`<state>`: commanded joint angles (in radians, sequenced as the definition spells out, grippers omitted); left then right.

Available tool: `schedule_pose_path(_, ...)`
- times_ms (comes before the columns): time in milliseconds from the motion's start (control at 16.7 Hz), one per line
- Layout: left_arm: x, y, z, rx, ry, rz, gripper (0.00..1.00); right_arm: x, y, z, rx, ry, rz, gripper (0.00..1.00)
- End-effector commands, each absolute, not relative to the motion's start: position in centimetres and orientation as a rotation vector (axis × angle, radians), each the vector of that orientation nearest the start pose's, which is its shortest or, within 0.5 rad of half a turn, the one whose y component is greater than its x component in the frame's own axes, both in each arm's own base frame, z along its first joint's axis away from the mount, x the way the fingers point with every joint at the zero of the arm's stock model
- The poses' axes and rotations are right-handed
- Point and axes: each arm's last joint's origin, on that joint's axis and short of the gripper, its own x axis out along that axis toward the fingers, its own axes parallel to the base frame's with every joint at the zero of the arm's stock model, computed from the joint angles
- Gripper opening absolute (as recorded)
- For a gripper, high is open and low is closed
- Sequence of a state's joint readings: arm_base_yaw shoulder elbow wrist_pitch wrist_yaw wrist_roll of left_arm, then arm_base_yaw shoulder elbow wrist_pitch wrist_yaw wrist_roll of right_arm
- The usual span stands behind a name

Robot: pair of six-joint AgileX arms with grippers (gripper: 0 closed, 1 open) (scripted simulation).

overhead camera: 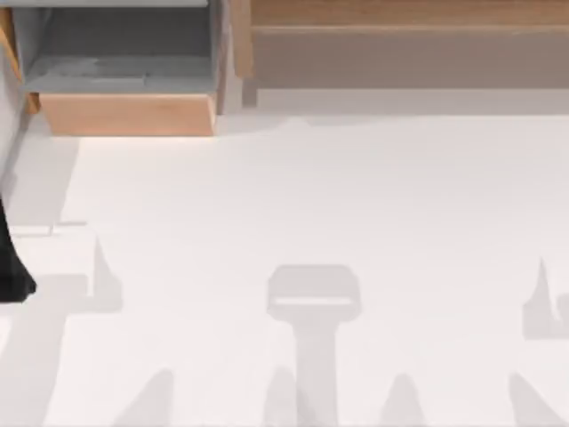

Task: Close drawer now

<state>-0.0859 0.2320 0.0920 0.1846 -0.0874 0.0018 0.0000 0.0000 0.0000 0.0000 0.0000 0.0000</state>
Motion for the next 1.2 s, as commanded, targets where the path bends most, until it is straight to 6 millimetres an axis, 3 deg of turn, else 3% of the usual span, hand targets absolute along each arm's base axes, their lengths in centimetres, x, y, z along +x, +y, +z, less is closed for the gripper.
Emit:
schedule_pose_path(300,15.5,-2.6,21.2,-0.011,-0.016,-0.001,1.00,10.6,-0.1,16.0,0.000,0.000,0.000,1.00)
schedule_pose_path(600,18.9,-4.8,21.6,-0.002,0.004,-0.001,1.00,10.6,-0.1,16.0,0.000,0.000,0.000,1.00)
schedule_pose_path(1200,19.9,-5.0,21.2,0.033,0.011,0.007,1.00,10.6,-0.1,16.0,0.000,0.000,0.000,1.00)
